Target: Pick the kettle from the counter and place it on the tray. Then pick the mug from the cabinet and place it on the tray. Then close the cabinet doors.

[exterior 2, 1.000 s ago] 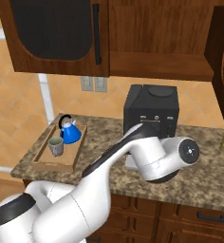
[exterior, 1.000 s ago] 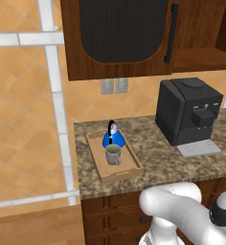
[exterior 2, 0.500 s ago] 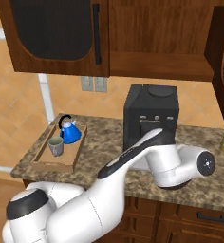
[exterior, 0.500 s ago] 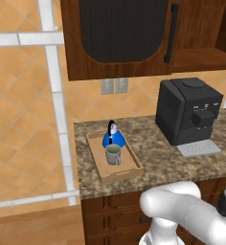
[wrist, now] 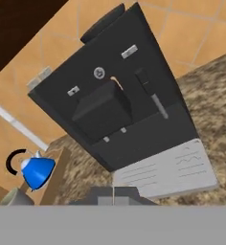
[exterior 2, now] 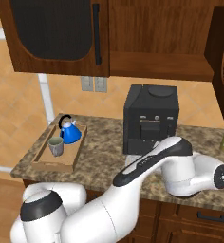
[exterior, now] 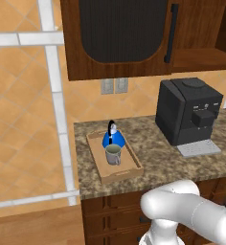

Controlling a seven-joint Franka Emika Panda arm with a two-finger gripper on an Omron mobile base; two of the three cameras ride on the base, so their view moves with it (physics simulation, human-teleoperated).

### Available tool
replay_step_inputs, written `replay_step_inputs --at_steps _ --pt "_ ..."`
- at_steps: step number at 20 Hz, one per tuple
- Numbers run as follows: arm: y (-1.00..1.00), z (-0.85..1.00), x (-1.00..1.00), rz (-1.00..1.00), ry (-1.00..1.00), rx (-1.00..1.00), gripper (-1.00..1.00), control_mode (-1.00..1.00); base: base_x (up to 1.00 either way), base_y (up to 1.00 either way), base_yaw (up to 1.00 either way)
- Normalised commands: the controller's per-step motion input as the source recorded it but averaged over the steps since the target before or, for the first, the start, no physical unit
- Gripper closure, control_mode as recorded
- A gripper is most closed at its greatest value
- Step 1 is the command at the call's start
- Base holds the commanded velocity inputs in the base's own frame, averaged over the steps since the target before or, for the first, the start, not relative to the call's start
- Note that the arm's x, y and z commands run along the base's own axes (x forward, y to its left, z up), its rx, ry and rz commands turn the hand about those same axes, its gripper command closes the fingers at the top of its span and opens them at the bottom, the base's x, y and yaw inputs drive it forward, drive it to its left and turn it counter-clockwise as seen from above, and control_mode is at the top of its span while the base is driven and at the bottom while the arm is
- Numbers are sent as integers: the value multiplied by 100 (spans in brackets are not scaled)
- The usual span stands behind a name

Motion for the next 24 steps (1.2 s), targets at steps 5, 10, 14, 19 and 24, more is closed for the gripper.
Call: replay_step_inputs --at_steps 5,10,14,19,24 --pt "-26 -1 0 0 -7 14 100 -100 0 0 0" --pt "-22 0 0 0 -9 14 100 -100 0 0 0" --pt "-23 0 0 0 -6 14 100 -100 0 0 0" --pt "-25 0 0 0 -8 14 100 -100 0 0 0" --pt "-20 0 0 0 -8 12 100 -100 0 0 0"
